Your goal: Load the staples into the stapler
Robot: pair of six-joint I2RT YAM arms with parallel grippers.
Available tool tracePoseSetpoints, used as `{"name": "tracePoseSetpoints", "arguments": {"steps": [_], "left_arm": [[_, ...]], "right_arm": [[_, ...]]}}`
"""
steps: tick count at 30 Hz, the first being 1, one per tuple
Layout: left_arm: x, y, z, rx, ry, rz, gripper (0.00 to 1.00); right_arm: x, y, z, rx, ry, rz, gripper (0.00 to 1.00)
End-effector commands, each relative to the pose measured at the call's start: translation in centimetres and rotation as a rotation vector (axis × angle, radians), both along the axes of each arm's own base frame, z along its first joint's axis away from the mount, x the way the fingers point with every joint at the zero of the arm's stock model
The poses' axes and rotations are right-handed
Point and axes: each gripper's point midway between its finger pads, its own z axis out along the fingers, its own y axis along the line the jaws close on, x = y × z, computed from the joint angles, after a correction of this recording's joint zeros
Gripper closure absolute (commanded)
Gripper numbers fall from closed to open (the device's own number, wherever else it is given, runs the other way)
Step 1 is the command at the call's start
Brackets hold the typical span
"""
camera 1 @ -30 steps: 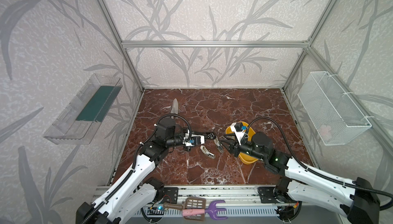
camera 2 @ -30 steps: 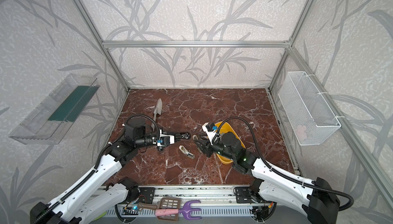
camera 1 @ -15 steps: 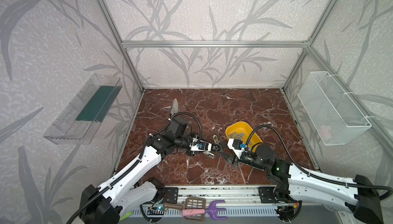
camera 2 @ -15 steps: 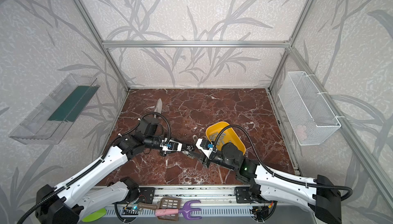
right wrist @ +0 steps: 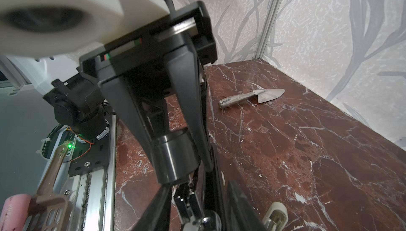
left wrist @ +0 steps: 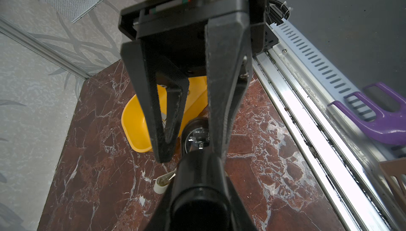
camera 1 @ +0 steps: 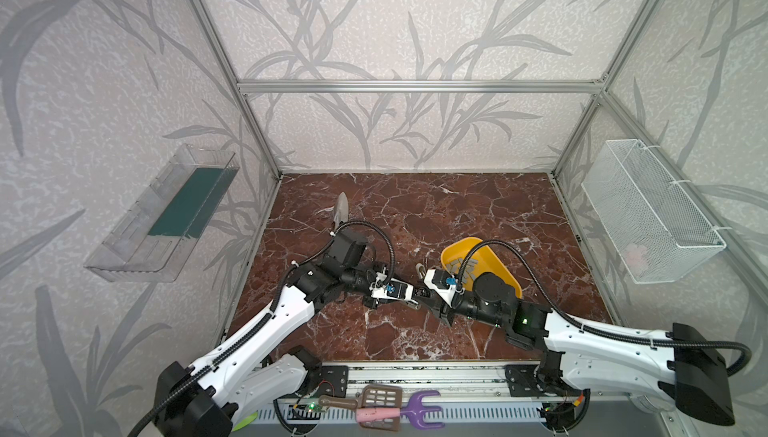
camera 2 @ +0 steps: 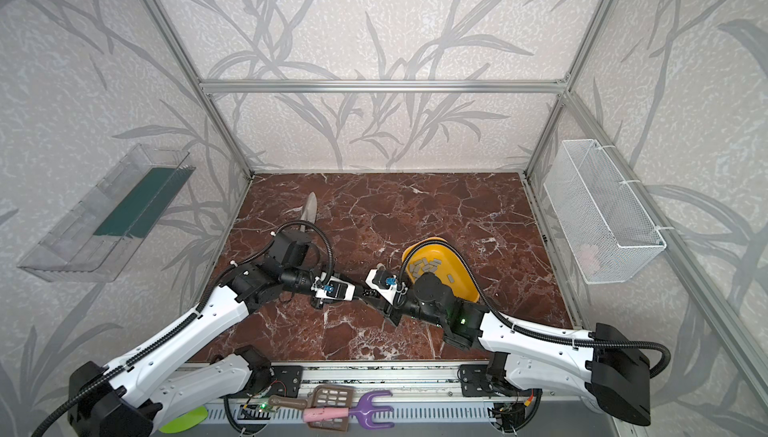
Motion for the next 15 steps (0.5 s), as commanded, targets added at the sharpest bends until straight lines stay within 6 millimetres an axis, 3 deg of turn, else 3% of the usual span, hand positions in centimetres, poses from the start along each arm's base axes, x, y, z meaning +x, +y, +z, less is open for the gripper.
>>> {"name": "tracePoseSetpoints", "arguments": {"steps": [1, 8, 15], "left_arm": [[-0.6, -0.4, 3.4, -0.089, -0.082, -0.055, 1.0], [-0.6, 0.7, 6.5, -0.194, -0.112, -0.017, 1.0], [-0.7, 1.4, 7.8, -0.252, -0.135, -0.007, 1.0]], "right_arm": [[0.3, 0.7, 0.5, -0.013, 0.004, -0.001, 0.63], [1.0, 1.5, -1.5, -0.101, 0.034, -0.017, 0.68], [1.1, 1.5, -1.8, -0.114, 0.034, -0.023, 0.68]]}}
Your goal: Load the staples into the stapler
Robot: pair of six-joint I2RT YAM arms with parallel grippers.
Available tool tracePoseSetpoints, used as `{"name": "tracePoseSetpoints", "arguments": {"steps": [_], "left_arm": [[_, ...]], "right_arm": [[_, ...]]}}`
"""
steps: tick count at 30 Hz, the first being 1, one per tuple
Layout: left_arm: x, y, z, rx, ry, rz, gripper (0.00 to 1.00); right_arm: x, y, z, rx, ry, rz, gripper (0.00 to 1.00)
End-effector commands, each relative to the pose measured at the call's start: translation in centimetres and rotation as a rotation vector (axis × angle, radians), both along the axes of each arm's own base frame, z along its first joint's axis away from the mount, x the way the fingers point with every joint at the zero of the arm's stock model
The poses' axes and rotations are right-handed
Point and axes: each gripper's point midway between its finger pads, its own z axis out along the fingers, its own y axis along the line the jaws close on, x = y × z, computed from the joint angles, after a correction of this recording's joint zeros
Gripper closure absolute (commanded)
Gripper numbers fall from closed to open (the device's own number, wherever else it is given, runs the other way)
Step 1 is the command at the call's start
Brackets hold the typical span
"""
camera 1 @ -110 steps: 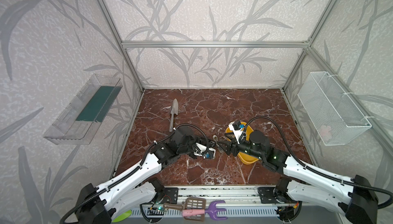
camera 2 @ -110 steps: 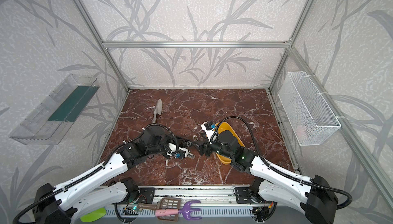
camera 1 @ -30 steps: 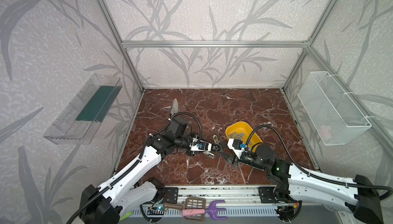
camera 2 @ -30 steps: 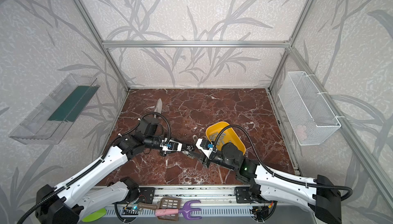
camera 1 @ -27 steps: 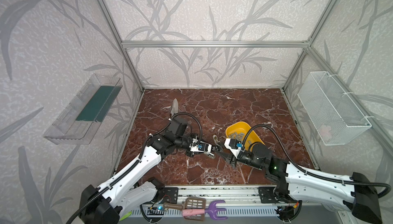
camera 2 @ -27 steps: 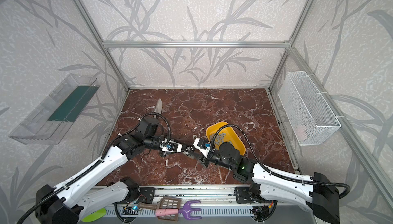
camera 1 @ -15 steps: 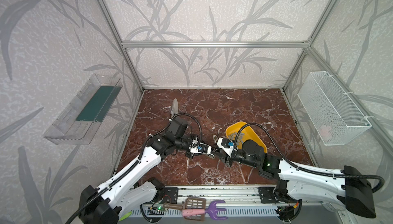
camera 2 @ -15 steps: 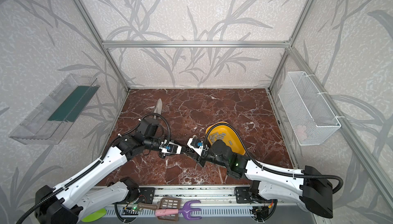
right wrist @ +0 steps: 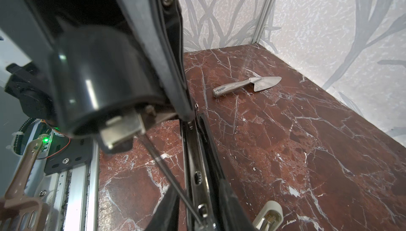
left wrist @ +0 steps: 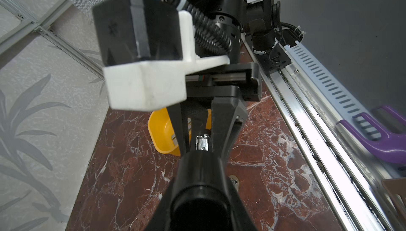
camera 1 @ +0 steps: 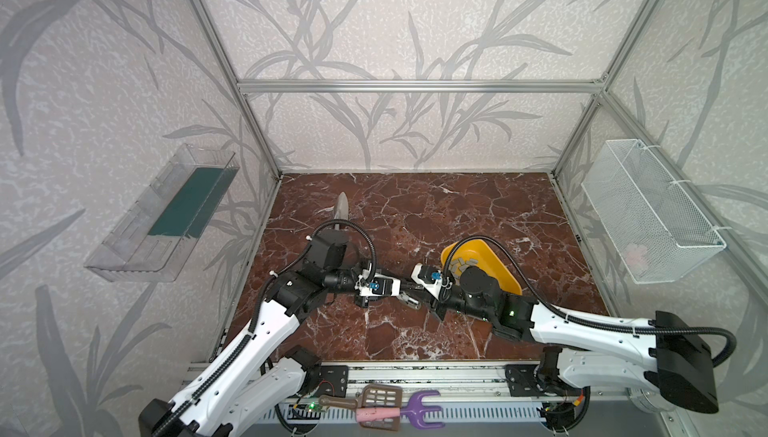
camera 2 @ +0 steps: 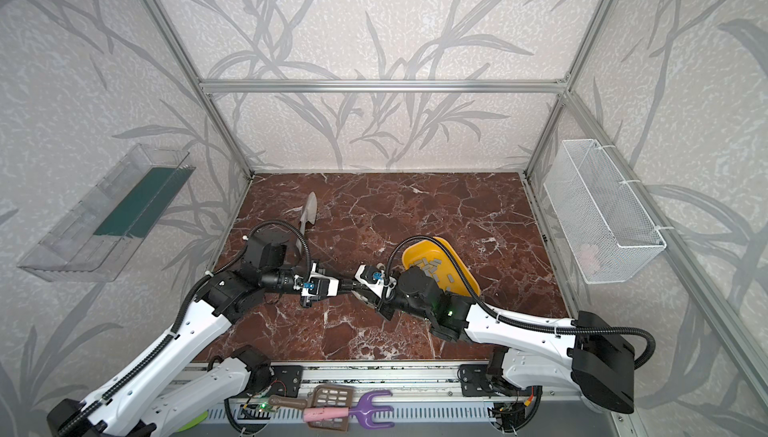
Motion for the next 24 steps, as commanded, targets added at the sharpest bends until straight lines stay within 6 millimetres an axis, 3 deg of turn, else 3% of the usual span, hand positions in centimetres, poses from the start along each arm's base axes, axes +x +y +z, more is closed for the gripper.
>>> {"name": "tracePoseSetpoints", "arguments": {"steps": [1, 7, 12, 17, 24], "left_arm": [[-0.5, -0.5, 3.8, -0.124, -0.11, -0.069, 1.0], [-0.6, -0.3, 4.2, -0.143, -0.105, -0.073, 1.0], [-0.8, -0.3, 4.5, -0.159, -0.097, -0.086, 1.0], [-0.9, -0.2, 4.7, -0.169, -0.09, -0.095, 1.0], [0.8, 1.3, 5.1, -0.177, -0.084, -0.033, 1.0]], "right_arm": [[-0.1, 0.0, -0.6, -0.035, 0.008, 0.002, 0.68], [0.0, 0.0, -0.8, -0.04, 0.011, -0.006, 0.62], [0.1, 0.2, -1.2, -0.049, 0.016, -0.005, 0.63], [-0.1, 0.3, -1.1, -0.044, 0.016, 0.005, 0.71], [-0.8, 0.4, -0.5, -0.011, 0.011, 0.049, 0.95]]}}
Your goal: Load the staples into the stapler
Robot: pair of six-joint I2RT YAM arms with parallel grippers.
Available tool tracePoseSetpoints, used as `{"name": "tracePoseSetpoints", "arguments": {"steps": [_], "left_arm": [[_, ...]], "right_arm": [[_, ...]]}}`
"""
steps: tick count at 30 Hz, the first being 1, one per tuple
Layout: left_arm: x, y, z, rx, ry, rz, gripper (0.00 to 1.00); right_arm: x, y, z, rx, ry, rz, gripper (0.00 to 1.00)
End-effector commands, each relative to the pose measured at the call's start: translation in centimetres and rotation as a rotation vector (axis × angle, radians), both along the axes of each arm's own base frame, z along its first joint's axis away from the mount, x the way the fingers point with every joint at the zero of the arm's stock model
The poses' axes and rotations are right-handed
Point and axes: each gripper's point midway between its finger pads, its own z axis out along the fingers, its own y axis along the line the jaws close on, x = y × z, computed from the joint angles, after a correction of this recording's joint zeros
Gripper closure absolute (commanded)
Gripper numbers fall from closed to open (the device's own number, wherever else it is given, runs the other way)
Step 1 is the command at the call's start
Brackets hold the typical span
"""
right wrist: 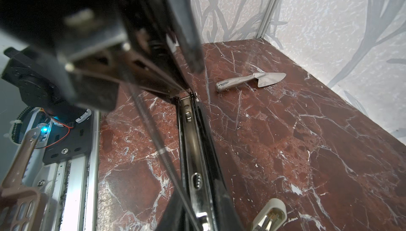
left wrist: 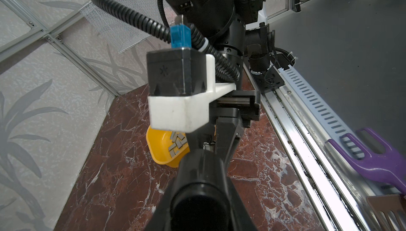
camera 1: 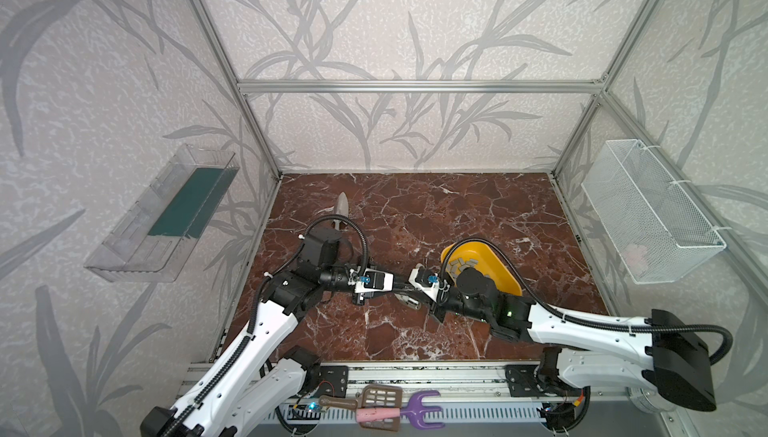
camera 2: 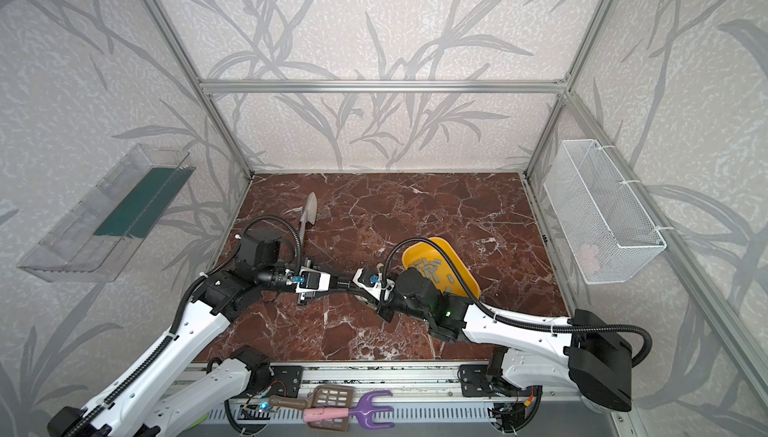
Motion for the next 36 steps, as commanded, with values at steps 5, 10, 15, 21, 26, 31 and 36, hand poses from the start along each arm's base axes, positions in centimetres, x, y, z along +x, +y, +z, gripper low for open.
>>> {"name": "tracePoseSetpoints", "arguments": {"steps": [5, 10, 15, 21, 26, 31, 36], "left_arm": [[3.4, 2.6, 4.2, -0.123, -0.125, 0.07, 1.0], [6.3, 4.4, 4.9, -0.142, -0.083, 0.146, 1.0], [7.8, 6.0, 4.9, -0.168, -0.036, 0.186, 1.0], [8.7, 7.4, 5.1, -0.216, -0.028, 0.229, 1.0], [10.3, 9.1, 4.7, -0.247, -0.016, 0.307, 1.0], [11.1, 10.0, 3.4, -0.234, -0.035, 0.369, 1.0], [12.1, 10.5, 1.8, -0.219, -0.015, 0.421, 1.0]], "right_arm": [[-1.1, 0.2, 0.8, 0.046, 0.018, 0.047, 1.0], [-1.8, 0.1, 0.9, 0.065, 0.019, 0.082, 1.0], [-3.1, -0.1, 2.0, 0.138, 0.009, 0.14, 1.0], [-3.5, -1.0, 3.6, 0.243, -0.019, 0.132, 1.0], [-3.2, -1.9, 4.0, 0.259, -0.046, 0.095, 1.0], [-2.8, -2.4, 4.3, 0.27, -0.065, 0.063, 1.0], [-2.7, -2.8, 4.8, 0.292, -0.076, 0.049, 1.0]]}}
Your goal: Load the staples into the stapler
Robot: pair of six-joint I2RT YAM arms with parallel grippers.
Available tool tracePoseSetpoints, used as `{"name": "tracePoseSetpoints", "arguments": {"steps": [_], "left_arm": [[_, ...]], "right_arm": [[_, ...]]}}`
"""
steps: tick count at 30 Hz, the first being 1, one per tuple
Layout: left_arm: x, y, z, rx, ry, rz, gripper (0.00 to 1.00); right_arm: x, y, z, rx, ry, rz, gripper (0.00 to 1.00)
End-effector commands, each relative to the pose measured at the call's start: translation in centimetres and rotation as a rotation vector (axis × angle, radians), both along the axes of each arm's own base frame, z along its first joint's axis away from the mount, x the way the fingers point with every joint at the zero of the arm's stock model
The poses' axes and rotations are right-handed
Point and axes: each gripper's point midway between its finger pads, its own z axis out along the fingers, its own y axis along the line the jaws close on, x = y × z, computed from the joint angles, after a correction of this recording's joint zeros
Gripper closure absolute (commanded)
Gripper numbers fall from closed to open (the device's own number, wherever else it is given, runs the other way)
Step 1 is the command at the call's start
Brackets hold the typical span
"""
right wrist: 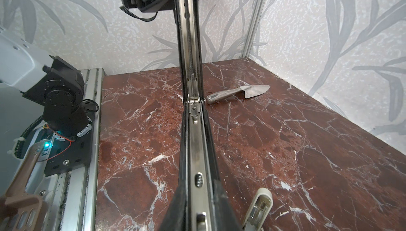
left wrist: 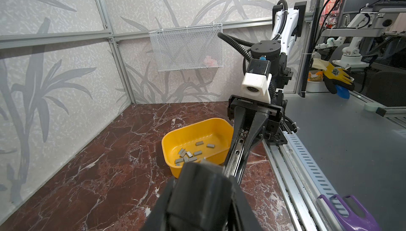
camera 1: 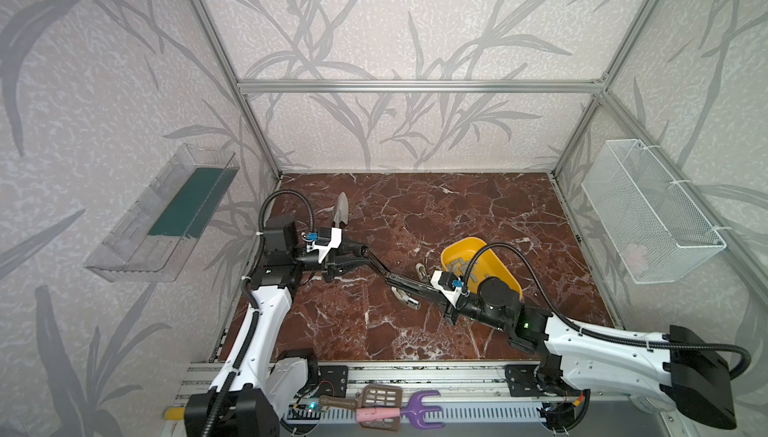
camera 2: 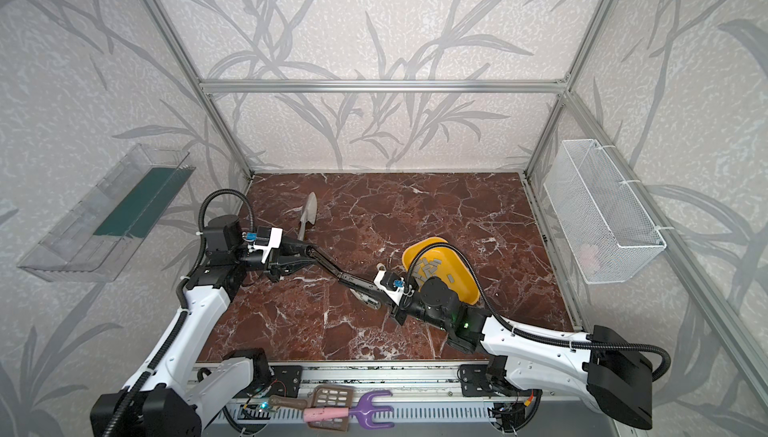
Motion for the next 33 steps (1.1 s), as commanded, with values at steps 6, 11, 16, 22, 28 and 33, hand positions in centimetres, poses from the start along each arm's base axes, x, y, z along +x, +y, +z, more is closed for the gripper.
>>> {"name": "tracePoseSetpoints", "arguments": {"steps": [6, 11, 16, 22, 28, 33], "left_arm": [[9.5, 5.5, -2.1, 0.211, -0.221, 0.555, 0.58], [10.0, 6.0, -1.7, 0.181, -0.228, 0.601, 0.41], [10.7, 6.6, -1.3, 0.166, -0.243, 0.654, 0.37], [12.4, 8.5, 1.7, 0.09, -0.243, 0.81, 0.29], [12.9, 10.1, 4.9, -0.004, -0.29, 0.933, 0.27], [13.1, 11.0, 4.8, -0.046, -0.229, 1.003, 0.19]], "right_arm": [[-1.7, -0.5, 4.8, 0.182, -0.067, 0.044, 1.0], [-1.6, -0.4, 4.8, 0.173, -0.049, 0.033, 1.0], [-1.3, -0.7, 5.0, 0.187, -0.055, 0.006, 1.0], [-1.1, -0.1, 5.5, 0.227, 0.001, -0.088, 1.0], [-4.4, 4.9, 5.3, 0.158, -0.021, -0.253, 1.0], [-4.9, 8.6, 2.2, 0.212, 0.036, -0.304, 1.0]]}}
